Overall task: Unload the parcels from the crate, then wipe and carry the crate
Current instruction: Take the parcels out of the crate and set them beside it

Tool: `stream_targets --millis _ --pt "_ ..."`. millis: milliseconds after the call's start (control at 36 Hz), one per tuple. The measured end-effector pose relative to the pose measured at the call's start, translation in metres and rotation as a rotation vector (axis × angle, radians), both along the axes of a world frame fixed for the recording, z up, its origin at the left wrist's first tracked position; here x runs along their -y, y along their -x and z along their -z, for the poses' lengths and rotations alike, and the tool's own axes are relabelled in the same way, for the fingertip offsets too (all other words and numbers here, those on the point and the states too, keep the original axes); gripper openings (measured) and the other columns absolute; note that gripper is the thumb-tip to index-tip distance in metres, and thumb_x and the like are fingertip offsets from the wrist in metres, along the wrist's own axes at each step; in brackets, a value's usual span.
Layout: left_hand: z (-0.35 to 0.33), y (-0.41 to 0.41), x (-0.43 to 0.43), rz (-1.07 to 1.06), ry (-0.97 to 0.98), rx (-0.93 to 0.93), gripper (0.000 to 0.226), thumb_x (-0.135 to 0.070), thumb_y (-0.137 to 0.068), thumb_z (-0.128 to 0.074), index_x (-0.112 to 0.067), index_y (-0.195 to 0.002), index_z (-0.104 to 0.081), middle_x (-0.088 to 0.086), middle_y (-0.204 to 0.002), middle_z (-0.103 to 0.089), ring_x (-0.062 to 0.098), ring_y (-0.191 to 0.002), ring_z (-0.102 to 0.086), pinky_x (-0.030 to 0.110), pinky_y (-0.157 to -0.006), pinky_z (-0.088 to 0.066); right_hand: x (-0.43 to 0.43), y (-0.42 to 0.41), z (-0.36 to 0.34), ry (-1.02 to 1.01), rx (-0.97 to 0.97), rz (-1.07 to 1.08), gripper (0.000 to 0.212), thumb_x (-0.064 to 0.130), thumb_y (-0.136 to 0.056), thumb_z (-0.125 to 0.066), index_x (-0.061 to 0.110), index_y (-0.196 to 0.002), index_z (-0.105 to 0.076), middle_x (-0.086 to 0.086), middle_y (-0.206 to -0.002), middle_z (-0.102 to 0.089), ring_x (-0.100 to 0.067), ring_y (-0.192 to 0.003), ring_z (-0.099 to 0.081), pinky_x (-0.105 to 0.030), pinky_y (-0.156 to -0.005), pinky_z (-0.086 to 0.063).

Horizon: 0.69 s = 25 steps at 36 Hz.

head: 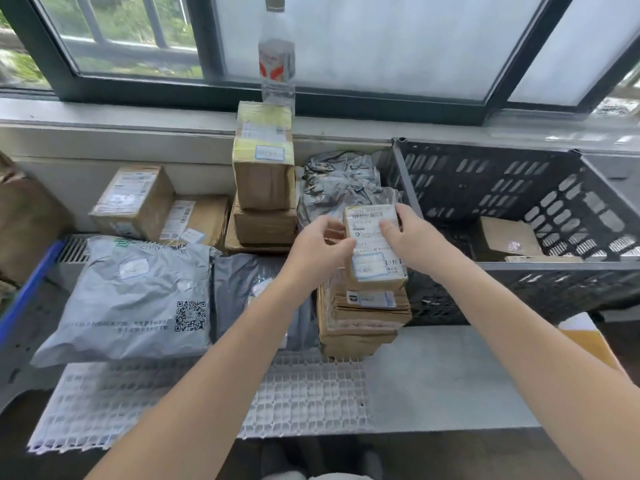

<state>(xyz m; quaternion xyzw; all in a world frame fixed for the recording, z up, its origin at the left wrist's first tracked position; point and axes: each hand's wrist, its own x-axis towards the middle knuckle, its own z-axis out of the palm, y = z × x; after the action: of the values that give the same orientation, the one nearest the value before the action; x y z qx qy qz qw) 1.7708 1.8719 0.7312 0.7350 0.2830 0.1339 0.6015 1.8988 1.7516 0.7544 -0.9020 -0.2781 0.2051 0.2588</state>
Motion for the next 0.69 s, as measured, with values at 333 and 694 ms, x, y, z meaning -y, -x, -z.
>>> stream_targets --millis 333,694 --pt "0.004 -0.006 0.009 0.033 -0.169 -0.122 0.034 -0.022 -0.092 -0.064 -0.019 -0.124 -0.055 -0.003 -0.115 -0.057 0.006 -0.085 -0.055 0.017 -0.068 -0.044 -0.001 0.006 0.013 0.314 0.386 -0.150 0.044 0.034 -0.104 -0.034 0.008 -0.139 -0.039 -0.016 -0.118 -0.062 -0.033 -0.106 -0.059 -0.038 -0.077 -0.046" --pt "-0.035 -0.044 0.026 0.052 -0.367 0.017 0.046 -0.025 -0.094 -0.063 -0.020 -0.136 -0.046 0.000 -0.127 -0.049 0.013 -0.112 -0.051 0.027 -0.096 -0.043 0.017 -0.032 -0.012 0.006 0.512 -0.068 0.039 0.039 -0.100 -0.044 0.024 -0.136 -0.048 -0.001 -0.116 -0.061 -0.022 -0.102 -0.060 -0.036 -0.083 -0.047"
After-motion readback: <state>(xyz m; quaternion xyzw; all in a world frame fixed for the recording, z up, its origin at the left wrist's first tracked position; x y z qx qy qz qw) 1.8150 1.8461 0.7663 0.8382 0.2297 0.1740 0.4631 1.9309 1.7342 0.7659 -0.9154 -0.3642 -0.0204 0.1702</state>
